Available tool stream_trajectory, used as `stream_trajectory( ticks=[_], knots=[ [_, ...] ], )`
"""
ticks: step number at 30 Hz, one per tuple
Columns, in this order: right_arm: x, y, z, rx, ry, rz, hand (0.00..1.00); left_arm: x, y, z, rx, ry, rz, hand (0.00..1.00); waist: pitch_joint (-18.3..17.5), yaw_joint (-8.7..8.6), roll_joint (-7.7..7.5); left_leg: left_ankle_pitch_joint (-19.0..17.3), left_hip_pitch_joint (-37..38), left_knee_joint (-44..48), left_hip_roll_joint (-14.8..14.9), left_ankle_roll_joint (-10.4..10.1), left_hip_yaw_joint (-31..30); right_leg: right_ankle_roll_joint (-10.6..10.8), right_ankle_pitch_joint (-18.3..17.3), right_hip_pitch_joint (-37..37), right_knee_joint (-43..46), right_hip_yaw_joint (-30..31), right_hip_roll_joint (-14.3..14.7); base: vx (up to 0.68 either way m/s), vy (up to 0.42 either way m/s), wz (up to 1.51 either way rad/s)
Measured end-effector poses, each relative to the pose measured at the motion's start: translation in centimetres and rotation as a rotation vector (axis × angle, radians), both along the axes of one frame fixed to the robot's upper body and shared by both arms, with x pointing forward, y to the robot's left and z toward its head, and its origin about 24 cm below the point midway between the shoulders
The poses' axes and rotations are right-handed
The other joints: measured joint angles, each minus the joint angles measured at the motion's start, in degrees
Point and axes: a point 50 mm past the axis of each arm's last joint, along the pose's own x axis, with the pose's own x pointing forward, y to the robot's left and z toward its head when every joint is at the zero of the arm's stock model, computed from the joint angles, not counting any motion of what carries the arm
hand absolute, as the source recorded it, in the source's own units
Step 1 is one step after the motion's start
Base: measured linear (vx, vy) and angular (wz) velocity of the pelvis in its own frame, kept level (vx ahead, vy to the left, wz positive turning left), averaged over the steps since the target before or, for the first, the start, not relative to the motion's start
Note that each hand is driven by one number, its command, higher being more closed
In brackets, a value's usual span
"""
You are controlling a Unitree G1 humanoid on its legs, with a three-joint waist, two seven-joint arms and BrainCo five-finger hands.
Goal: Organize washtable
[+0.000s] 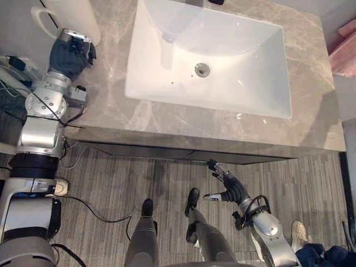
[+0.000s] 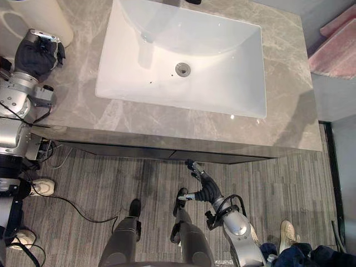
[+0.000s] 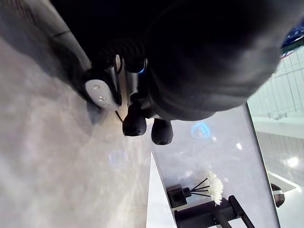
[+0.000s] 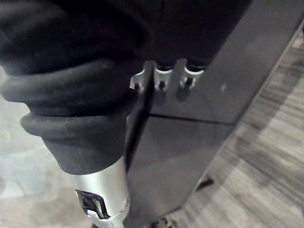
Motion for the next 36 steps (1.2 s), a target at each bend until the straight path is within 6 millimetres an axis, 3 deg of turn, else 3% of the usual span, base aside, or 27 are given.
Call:
stream_trajectory(
  ticks=[8,15,21,23,25,28,36],
  knots=[
    [-0.3,0.7,-0.1,-0.003,-0.006,0.045,0.00,0.3,-0.7,1.7,0.021,-0.050,-0.005,1.00,1.5,-0.21,-0.66,-0.4,-0.8,1.2,0.1,-0.2,-0.2,-0.8,-0.5,-0.2,0.0,-0.2,0.4,-0.01,0.039,0.00],
    [-0.4,1.4,0.0,0.004,-0.006,0.087,0.00,0.2,-2.2,1.2,0.040,-0.055,-0.052,1.00,1.5,-0.18,-0.68,-0.4,-0.4,1.1,0.0,-0.2,-0.3,-0.5,0.0,0.2,0.1,-0.2,0.4,0.00,0.047,0.00],
    [0.2,2.1,0.5,0.007,-0.032,0.122,0.00,-1.1,-4.6,-3.0,-0.041,-0.026,-0.168,1.00,1.3,0.36,-0.27,-0.4,3.0,-0.2,0.1,-0.1,-0.3,-1.2,-1.1,3.0,0.0,-0.2,0.2,0.00,0.048,-0.01],
    [0.2,2.1,0.5,0.006,-0.030,0.123,0.00,-1.4,-4.9,-4.9,-0.091,0.012,-0.186,1.00,0.0,0.79,0.84,-0.4,3.2,-0.7,0.1,-0.1,-0.4,-1.2,-1.3,3.3,0.0,-0.3,0.2,0.01,0.014,0.02],
    [0.3,2.1,0.2,0.002,-0.017,0.132,0.00,-1.8,-5.1,-8.2,-0.166,0.096,-0.185,1.00,-1.6,1.35,3.00,-0.3,4.3,-1.2,0.0,-0.1,-1.0,-0.9,-1.6,4.4,0.2,-1.1,0.2,0.04,0.030,0.12],
    [0.2,2.2,-0.8,-0.005,0.027,0.141,0.00,-2.4,-5.1,-10.6,-0.222,0.153,-0.185,1.00,-3.6,1.77,4.21,-0.1,5.9,-2.3,-0.1,-0.5,-2.2,-0.1,-1.7,5.9,0.2,-2.4,0.4,0.06,0.026,0.19],
    [0.0,2.6,-1.4,-0.006,0.059,0.155,0.00,-3.0,-4.6,-13.1,-0.287,0.223,-0.146,1.00,-5.8,2.79,4.49,1.3,8.1,-5.2,-0.1,-0.5,-3.3,0.1,-1.9,7.5,0.0,-3.3,0.0,0.01,0.025,0.09]
  ],
)
